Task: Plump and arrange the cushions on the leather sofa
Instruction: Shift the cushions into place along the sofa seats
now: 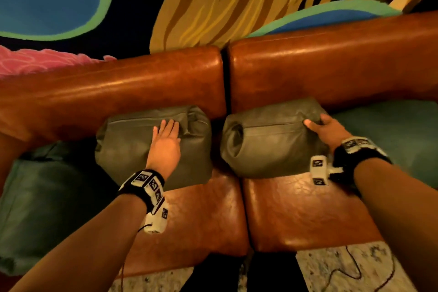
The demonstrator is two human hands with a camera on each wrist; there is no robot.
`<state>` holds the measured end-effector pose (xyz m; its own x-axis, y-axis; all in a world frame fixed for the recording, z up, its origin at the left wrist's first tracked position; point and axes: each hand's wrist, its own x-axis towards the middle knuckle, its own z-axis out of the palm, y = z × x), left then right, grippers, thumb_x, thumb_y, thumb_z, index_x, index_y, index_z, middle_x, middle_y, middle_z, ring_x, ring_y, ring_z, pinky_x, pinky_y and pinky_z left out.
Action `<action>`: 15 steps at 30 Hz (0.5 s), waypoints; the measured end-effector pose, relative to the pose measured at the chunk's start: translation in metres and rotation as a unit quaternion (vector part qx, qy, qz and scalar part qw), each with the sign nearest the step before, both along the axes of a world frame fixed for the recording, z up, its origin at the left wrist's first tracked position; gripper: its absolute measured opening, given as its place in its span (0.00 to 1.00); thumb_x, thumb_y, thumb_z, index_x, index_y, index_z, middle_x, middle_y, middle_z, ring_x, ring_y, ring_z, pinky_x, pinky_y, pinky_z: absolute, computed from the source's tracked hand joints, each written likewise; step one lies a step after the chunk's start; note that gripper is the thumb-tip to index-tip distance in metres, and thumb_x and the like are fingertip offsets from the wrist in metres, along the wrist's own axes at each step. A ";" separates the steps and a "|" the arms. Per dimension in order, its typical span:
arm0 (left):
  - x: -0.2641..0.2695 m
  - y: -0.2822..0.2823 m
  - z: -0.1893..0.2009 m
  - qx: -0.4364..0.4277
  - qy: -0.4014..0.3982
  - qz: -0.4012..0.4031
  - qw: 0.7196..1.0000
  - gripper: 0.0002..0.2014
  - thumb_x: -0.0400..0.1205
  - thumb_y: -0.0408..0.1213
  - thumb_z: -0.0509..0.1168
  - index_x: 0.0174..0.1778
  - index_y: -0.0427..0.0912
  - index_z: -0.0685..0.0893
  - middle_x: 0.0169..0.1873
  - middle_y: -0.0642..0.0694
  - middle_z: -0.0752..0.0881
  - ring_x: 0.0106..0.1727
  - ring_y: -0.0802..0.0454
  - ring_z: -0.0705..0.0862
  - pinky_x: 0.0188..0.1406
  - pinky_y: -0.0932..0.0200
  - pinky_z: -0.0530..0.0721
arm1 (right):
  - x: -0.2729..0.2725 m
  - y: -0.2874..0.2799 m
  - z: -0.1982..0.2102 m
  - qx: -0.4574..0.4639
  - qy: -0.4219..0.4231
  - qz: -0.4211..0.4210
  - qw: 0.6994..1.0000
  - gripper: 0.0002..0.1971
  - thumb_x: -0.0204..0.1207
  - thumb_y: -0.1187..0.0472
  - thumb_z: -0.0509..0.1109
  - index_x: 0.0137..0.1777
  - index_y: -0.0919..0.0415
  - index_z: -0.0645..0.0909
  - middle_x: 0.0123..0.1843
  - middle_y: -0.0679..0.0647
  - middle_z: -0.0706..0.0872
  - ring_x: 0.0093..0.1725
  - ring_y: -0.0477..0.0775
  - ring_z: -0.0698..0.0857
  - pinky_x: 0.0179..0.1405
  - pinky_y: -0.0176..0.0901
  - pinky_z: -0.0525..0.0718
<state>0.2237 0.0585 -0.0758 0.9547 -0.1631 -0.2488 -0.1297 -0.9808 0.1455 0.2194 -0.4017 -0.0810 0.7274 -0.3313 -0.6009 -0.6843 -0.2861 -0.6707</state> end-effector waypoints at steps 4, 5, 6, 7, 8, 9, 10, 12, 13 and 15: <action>0.000 -0.042 0.020 -0.066 -0.075 -0.019 0.995 0.32 0.78 0.25 0.64 0.82 0.32 0.70 0.83 0.29 0.66 0.87 0.31 0.59 0.86 0.35 0.54 | 0.005 0.017 -0.005 -0.120 -0.027 -0.033 0.992 0.19 0.77 0.45 0.73 0.59 0.58 0.84 0.59 0.60 0.89 0.60 0.64 0.86 0.65 0.54 0.81; -0.002 -0.056 0.023 -0.102 -0.089 -0.052 0.989 0.29 0.80 0.26 0.64 0.80 0.32 0.72 0.82 0.30 0.69 0.86 0.33 0.62 0.86 0.36 0.58 | 0.007 0.015 -0.003 -0.133 -0.024 -0.038 0.990 0.20 0.77 0.44 0.73 0.60 0.58 0.84 0.60 0.61 0.89 0.61 0.66 0.86 0.63 0.54 0.81; -0.006 -0.069 0.025 -0.142 -0.082 -0.086 0.983 0.26 0.82 0.28 0.64 0.79 0.34 0.75 0.81 0.33 0.71 0.85 0.36 0.65 0.85 0.38 0.62 | 0.009 0.016 0.001 -0.139 -0.023 -0.037 0.989 0.21 0.77 0.45 0.73 0.62 0.59 0.83 0.61 0.62 0.88 0.62 0.66 0.85 0.63 0.54 0.80; -0.010 -0.085 0.026 -0.176 -0.056 -0.118 0.976 0.23 0.85 0.32 0.63 0.78 0.36 0.77 0.81 0.36 0.73 0.85 0.40 0.66 0.84 0.41 0.65 | 0.009 0.013 0.006 -0.146 -0.026 -0.045 0.988 0.23 0.78 0.46 0.73 0.66 0.60 0.82 0.64 0.62 0.87 0.65 0.66 0.84 0.64 0.53 0.79; -0.015 -0.099 0.026 -0.194 -0.020 -0.145 0.970 0.22 0.87 0.36 0.62 0.79 0.38 0.77 0.81 0.39 0.73 0.86 0.42 0.65 0.85 0.44 0.65 | 0.008 0.011 0.008 -0.142 -0.030 -0.059 0.988 0.24 0.79 0.47 0.73 0.70 0.61 0.81 0.68 0.62 0.86 0.67 0.65 0.83 0.66 0.51 0.78; -0.020 -0.112 0.025 -0.193 0.017 -0.166 0.967 0.23 0.88 0.41 0.61 0.80 0.40 0.75 0.82 0.41 0.71 0.86 0.43 0.63 0.86 0.46 0.63 | 0.005 0.008 0.010 -0.134 -0.046 -0.076 0.987 0.25 0.79 0.49 0.73 0.72 0.61 0.79 0.70 0.61 0.85 0.69 0.64 0.82 0.67 0.49 0.77; -0.022 -0.126 0.022 -0.173 0.043 -0.177 0.968 0.25 0.89 0.44 0.60 0.82 0.41 0.73 0.84 0.42 0.68 0.88 0.44 0.60 0.86 0.45 0.62 | 0.001 0.002 0.013 -0.125 -0.060 -0.098 0.985 0.24 0.80 0.50 0.72 0.72 0.60 0.79 0.69 0.60 0.85 0.69 0.63 0.82 0.66 0.48 0.77; -0.023 -0.151 0.020 -0.114 0.054 -0.155 0.980 0.28 0.88 0.48 0.59 0.84 0.42 0.68 0.87 0.44 0.63 0.88 0.44 0.59 0.84 0.40 0.64 | -0.008 -0.013 0.016 -0.117 -0.090 -0.134 0.980 0.18 0.82 0.52 0.69 0.69 0.58 0.81 0.65 0.58 0.87 0.63 0.59 0.84 0.60 0.45 0.78; -0.022 -0.161 0.022 -0.099 0.042 -0.126 0.986 0.29 0.88 0.49 0.59 0.84 0.41 0.68 0.87 0.44 0.63 0.87 0.42 0.62 0.82 0.39 0.67 | -0.013 -0.022 0.015 -0.116 -0.099 -0.145 0.978 0.17 0.83 0.54 0.68 0.68 0.58 0.82 0.62 0.57 0.87 0.59 0.57 0.85 0.57 0.43 0.78; -0.020 -0.185 0.030 -0.091 0.001 -0.076 0.993 0.29 0.87 0.48 0.60 0.84 0.41 0.69 0.85 0.41 0.65 0.81 0.37 0.70 0.77 0.38 0.73 | -0.029 -0.049 0.014 -0.129 -0.103 -0.159 0.973 0.15 0.83 0.58 0.67 0.67 0.58 0.82 0.55 0.57 0.87 0.52 0.55 0.83 0.53 0.42 0.77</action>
<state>0.2032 -0.1261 -0.0462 0.9152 -0.3479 -0.2032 -0.2742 -0.9074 0.3185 0.1908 -0.4508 -0.0666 0.6596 -0.6802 -0.3198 -0.6240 -0.2584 -0.7374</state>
